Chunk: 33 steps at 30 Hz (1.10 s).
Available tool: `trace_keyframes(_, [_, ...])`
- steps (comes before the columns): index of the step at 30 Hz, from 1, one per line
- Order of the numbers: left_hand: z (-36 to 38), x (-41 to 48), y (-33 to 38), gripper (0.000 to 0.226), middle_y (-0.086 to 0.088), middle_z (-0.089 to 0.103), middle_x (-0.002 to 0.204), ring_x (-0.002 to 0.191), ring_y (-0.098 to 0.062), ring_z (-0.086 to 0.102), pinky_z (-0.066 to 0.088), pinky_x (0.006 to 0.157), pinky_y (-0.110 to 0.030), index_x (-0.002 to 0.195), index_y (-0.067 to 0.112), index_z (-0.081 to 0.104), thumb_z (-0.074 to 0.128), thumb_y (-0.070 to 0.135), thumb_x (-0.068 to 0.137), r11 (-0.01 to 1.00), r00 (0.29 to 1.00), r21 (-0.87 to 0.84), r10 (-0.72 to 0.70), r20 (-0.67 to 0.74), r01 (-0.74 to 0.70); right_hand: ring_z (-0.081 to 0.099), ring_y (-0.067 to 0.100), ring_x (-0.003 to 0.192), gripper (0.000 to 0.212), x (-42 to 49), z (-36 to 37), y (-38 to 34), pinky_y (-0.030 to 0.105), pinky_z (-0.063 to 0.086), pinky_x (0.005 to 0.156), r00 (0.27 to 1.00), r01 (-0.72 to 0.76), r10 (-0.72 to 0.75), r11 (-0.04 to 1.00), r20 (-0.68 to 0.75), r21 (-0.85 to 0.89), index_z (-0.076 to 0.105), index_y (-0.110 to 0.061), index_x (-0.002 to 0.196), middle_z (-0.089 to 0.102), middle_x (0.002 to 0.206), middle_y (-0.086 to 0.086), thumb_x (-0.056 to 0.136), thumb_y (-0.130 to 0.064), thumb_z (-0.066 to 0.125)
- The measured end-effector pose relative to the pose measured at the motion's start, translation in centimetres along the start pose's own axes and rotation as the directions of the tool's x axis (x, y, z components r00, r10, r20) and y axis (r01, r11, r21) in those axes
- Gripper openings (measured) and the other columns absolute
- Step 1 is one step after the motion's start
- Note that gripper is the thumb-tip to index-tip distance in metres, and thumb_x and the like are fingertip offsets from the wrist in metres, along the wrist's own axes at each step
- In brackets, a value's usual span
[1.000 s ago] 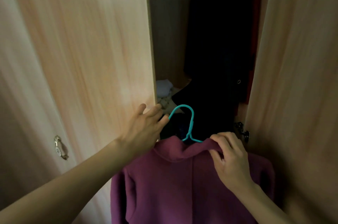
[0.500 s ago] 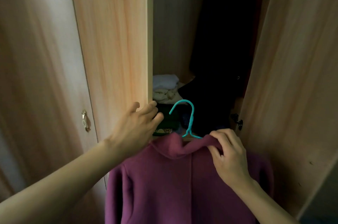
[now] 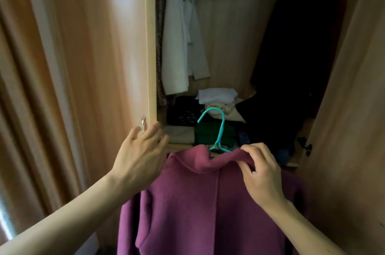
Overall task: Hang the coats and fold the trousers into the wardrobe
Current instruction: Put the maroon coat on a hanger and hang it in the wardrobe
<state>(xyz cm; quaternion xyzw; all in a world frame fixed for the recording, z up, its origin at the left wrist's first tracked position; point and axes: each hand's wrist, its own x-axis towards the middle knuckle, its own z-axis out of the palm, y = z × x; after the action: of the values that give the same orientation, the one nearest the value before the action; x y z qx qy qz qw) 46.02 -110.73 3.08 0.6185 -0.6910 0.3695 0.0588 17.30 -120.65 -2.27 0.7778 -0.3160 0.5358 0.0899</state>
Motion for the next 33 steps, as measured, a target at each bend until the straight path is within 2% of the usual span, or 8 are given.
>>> trace_keyframes(4, [-0.5,-1.5,-1.3,0.025,-0.003,0.059,0.103,0.117,-0.032,0.051,0.039,0.075,-0.047,0.092,0.019,0.067,0.044,0.028,0.092,0.998,0.998,0.027,-0.065,-0.005,0.065,0.06,0.018,0.089,0.028,0.7,0.7,-1.0,0.043,0.055,0.074,1.0,0.003,-0.003,0.999,-0.01,0.045,0.066,-0.006,0.105,0.058,0.098,0.0,0.079,-0.005,0.077])
trace_keyframes(8, [-0.2,-2.6,-2.3,0.048,-0.009,0.058,0.109,0.114,-0.032,0.05,0.041,0.079,-0.049,0.103,0.014,0.061,0.034,0.053,0.094,0.965,0.964,-0.015,-0.262,0.042,0.263,0.061,0.02,0.089,0.03,1.0,1.6,-2.1,0.044,0.054,0.074,1.0,0.0,0.0,0.998,-0.008,0.069,0.066,-0.006,0.106,0.058,0.098,-0.001,0.079,-0.005,0.079])
trace_keyframes(12, [0.4,-3.4,-3.3,0.064,-0.012,0.056,0.117,0.12,-0.039,0.046,0.04,0.087,-0.051,0.111,0.015,0.058,0.026,0.067,0.093,0.927,0.922,0.02,-0.375,0.095,0.374,0.06,0.017,0.088,0.028,1.5,2.4,-3.1,0.041,0.055,0.074,1.0,0.024,-0.022,0.997,-0.015,0.079,0.067,-0.006,0.104,0.058,0.097,-0.002,0.079,-0.006,0.079])
trace_keyframes(23, [0.8,-4.0,-3.5,0.074,-0.025,0.046,0.139,0.126,-0.048,0.041,0.042,0.09,-0.055,0.118,0.009,0.057,0.024,0.068,0.088,0.865,0.862,-0.015,-0.498,0.096,0.501,0.062,0.018,0.085,0.024,2.3,4.4,-4.0,0.041,0.055,0.07,0.998,0.055,-0.056,0.994,0.006,0.098,0.069,-0.007,0.103,0.059,0.096,-0.001,0.082,-0.016,0.076])
trace_keyframes(26, [0.9,-4.0,-3.1,0.075,-0.03,0.046,0.142,0.133,-0.049,0.039,0.039,0.094,-0.058,0.12,0.006,0.059,0.028,0.066,0.088,0.86,0.856,-0.038,-0.5,0.135,0.509,0.062,0.019,0.084,0.028,2.4,4.4,-3.8,0.043,0.055,0.069,0.998,0.056,-0.056,0.994,-0.002,0.093,0.068,-0.008,0.103,0.059,0.095,-0.001,0.078,-0.009,0.081])
trace_keyframes(29, [0.5,-3.9,-2.2,0.067,-0.021,0.05,0.142,0.136,-0.043,0.039,0.037,0.099,-0.058,0.121,0.009,0.06,0.031,0.063,0.091,0.887,0.894,-0.115,-0.438,0.098,0.447,0.062,0.018,0.083,0.029,2.4,4.3,-3.4,0.043,0.055,0.069,0.999,0.049,-0.049,0.995,-0.003,0.089,0.068,-0.008,0.104,0.059,0.095,-0.001,0.078,-0.008,0.081])
trace_keyframes(31, [0.0,-3.8,-1.4,0.052,-0.009,0.058,0.133,0.129,-0.034,0.049,0.042,0.096,-0.049,0.113,0.014,0.062,0.037,0.056,0.094,0.91,0.938,-0.242,-0.347,0.005,0.338,0.061,0.018,0.083,0.03,2.3,4.3,-3.2,0.043,0.055,0.069,0.999,0.045,-0.045,0.996,-0.002,0.08,0.067,-0.008,0.104,0.059,0.095,-0.002,0.078,-0.008,0.081])
trace_keyframes(33, [-0.4,-3.5,-0.4,0.04,0.001,0.064,0.116,0.11,-0.025,0.059,0.048,0.084,-0.04,0.11,0.018,0.063,0.038,0.048,0.098,0.893,0.959,-0.395,-0.269,-0.085,0.215,0.061,0.018,0.083,0.03,2.3,4.2,-3.3,0.043,0.055,0.069,0.999,0.044,-0.044,0.996,-0.004,0.075,0.068,-0.008,0.104,0.059,0.095,-0.001,0.078,-0.007,0.082])
